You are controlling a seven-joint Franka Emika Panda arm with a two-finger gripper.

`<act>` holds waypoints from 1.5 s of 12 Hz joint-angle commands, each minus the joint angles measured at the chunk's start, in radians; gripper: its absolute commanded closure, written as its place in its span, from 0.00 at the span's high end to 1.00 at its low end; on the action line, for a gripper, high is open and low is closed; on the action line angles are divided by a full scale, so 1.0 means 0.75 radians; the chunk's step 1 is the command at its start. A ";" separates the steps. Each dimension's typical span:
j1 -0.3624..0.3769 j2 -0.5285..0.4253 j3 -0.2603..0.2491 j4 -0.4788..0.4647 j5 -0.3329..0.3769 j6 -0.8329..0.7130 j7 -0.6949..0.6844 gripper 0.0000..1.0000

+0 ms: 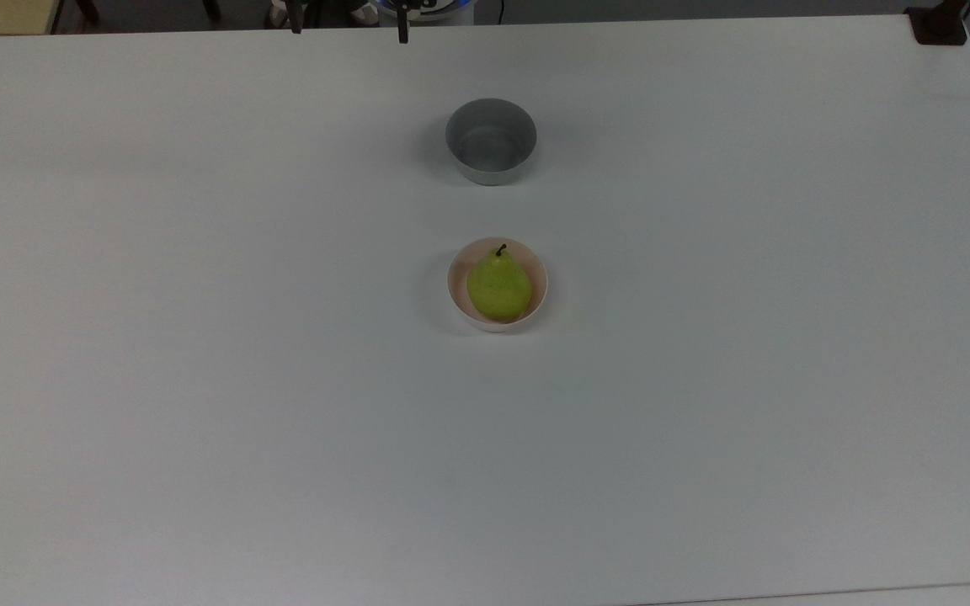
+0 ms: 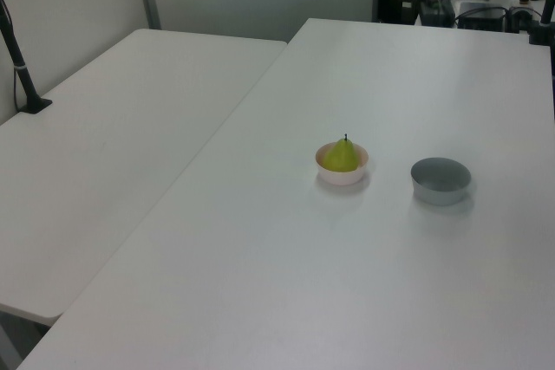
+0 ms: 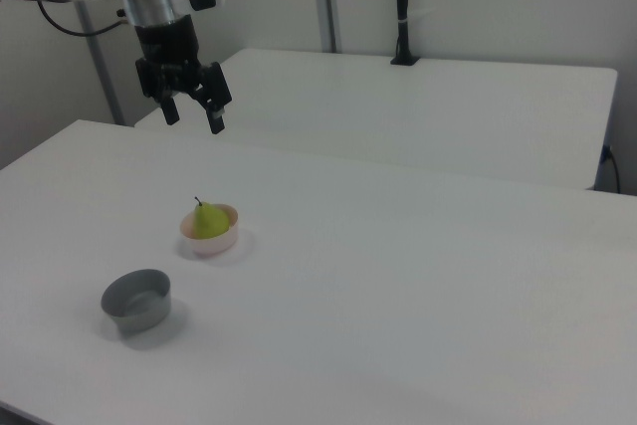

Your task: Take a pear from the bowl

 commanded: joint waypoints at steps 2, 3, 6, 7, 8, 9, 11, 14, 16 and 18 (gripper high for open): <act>-0.006 -0.019 0.008 -0.014 0.018 -0.051 0.003 1.00; -0.006 -0.019 0.008 -0.014 0.018 -0.051 0.003 1.00; -0.006 -0.019 0.008 -0.014 0.015 -0.051 0.003 1.00; -0.004 -0.019 0.008 -0.014 0.015 -0.049 0.003 1.00; -0.004 -0.019 0.008 -0.014 0.015 -0.045 0.003 1.00; -0.002 -0.015 0.008 -0.014 0.015 -0.043 0.003 1.00; 0.008 -0.011 0.008 -0.016 0.015 -0.032 0.003 1.00; 0.040 0.022 0.012 -0.036 0.018 0.057 0.003 1.00; 0.085 0.051 0.012 -0.059 0.018 0.141 0.003 1.00; 0.136 0.132 0.012 -0.073 0.018 0.229 0.003 1.00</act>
